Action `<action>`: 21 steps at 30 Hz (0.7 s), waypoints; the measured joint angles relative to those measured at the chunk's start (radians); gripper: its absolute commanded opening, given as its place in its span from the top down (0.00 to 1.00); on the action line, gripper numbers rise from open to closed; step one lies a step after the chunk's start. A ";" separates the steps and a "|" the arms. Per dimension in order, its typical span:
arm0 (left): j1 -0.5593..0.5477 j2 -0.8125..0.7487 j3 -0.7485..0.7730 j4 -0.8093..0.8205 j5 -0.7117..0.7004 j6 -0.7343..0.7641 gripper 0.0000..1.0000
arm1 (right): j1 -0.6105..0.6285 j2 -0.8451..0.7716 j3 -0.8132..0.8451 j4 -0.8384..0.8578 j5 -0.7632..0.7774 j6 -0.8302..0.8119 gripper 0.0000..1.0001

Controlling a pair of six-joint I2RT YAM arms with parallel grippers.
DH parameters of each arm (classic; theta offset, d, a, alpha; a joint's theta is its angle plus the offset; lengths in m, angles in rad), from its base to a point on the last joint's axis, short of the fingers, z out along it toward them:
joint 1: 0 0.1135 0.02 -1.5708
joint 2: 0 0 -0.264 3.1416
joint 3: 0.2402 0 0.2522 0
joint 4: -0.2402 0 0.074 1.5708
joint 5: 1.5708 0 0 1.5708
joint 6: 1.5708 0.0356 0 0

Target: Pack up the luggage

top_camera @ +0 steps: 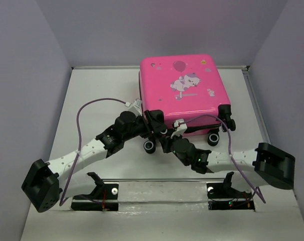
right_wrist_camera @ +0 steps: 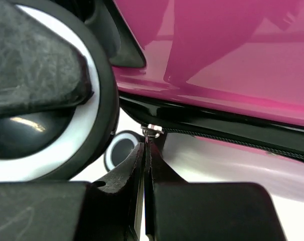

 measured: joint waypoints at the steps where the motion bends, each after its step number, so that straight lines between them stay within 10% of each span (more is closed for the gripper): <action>1: 0.006 0.000 0.003 -0.014 0.005 -0.002 0.94 | 0.002 0.027 0.005 0.036 -0.003 0.009 0.93; 14: 0.053 -0.024 0.004 -0.020 -0.114 -0.039 0.94 | 0.003 0.386 0.080 0.589 -0.025 0.090 0.92; 21: 0.004 -0.057 -0.061 0.047 -0.015 -0.120 0.79 | 0.097 0.103 -0.134 0.543 -0.103 0.123 0.33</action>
